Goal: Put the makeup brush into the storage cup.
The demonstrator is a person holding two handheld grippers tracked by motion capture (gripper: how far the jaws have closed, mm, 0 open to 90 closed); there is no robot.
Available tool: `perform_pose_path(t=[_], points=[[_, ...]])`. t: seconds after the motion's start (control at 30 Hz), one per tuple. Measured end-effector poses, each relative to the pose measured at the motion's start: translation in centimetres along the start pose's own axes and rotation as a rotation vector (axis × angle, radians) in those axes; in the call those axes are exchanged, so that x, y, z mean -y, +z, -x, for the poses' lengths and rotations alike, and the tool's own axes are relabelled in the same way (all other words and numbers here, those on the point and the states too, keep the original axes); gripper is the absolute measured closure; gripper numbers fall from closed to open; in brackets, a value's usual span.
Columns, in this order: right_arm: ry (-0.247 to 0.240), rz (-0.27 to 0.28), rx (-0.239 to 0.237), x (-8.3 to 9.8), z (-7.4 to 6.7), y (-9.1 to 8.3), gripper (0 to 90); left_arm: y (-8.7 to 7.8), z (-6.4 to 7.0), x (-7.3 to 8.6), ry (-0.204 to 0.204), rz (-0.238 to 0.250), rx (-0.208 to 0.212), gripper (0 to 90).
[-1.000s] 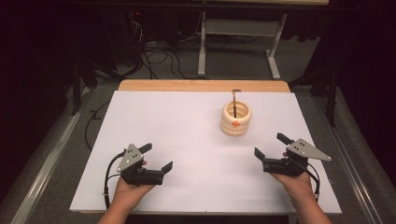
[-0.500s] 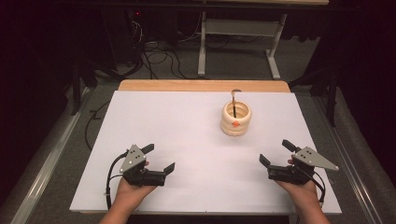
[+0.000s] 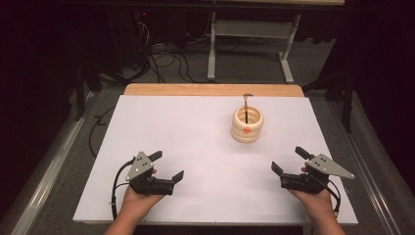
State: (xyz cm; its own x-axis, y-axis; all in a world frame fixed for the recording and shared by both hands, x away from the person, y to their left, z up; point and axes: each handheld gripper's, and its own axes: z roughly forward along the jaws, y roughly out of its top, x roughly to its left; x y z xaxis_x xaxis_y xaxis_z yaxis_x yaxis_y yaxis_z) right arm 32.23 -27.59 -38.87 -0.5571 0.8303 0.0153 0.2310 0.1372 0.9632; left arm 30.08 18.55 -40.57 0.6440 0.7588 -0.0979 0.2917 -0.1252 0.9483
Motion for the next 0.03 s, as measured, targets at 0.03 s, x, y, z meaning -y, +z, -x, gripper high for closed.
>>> perform_pose_path(t=[0.03], points=[[-0.001, 0.002, -0.002, 0.00, 0.01, -0.01, 1.1, -0.02, -0.02, -0.01, -0.001, 0.000, 0.000, 0.2]])
